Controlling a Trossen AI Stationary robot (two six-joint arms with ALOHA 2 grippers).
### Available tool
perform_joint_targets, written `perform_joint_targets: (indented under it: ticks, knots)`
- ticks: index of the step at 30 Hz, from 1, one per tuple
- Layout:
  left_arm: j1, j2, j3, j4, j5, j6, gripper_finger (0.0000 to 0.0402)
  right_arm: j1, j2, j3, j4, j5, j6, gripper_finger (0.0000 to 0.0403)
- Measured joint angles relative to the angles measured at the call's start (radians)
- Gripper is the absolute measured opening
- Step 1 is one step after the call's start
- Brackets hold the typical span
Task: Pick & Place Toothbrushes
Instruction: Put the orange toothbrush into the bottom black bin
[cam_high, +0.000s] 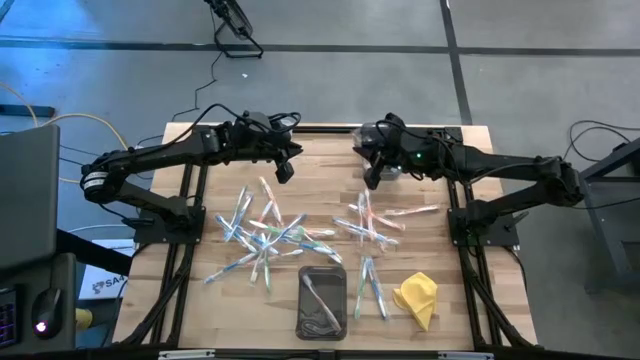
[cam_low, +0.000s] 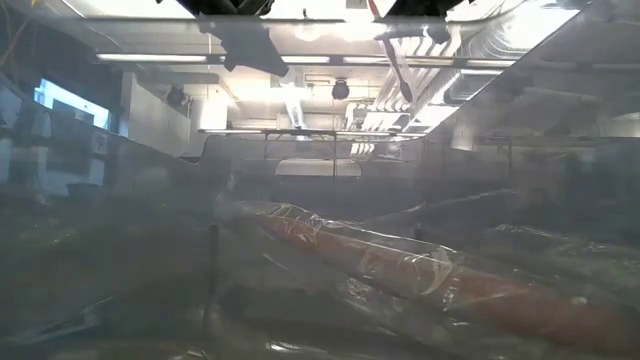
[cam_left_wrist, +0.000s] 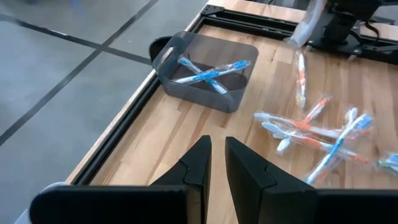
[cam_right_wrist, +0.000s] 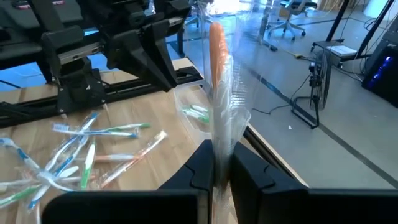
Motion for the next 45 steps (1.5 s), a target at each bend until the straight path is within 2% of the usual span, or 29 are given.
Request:
perform_joint_targets:
  ticks: [7,10,16,23,26,33,40,45]
  knots:
    - [0.0,0.003,0.0,0.0,-0.032,-0.041,0.0042,0.0,0.0,0.0,-0.001,0.003,0.004,0.0024]
    - [0.0,0.008,0.0,0.0,-0.03,-0.103,0.0042,0.0,0.0,0.0,-0.001,0.009,0.021,0.0024]
    - [-0.002,0.04,0.0,0.079,0.002,-0.102,0.0051,0.0,0.0,0.0,0.017,0.008,0.023,0.0024]
    - [-0.001,0.08,-0.001,0.21,0.197,-0.049,0.0125,0.0,0.0,0.0,0.03,-0.009,0.045,0.0024]
    - [-0.008,0.099,0.0,0.257,0.252,-0.001,0.0144,0.0,0.0,0.0,0.029,-0.035,0.076,0.0024]
    - [-0.007,0.137,0.0,0.302,0.266,0.024,0.015,0.008,0.0,-0.001,0.076,-0.067,0.105,0.0024]
    - [-0.007,0.19,0.0,0.466,0.445,0.025,0.015,0.008,0.034,-0.001,0.228,-0.151,0.103,0.0024]
    - [-0.008,0.2,0.0,0.518,0.475,0.019,0.015,0.008,0.076,-0.001,0.28,-0.169,0.099,0.0025]
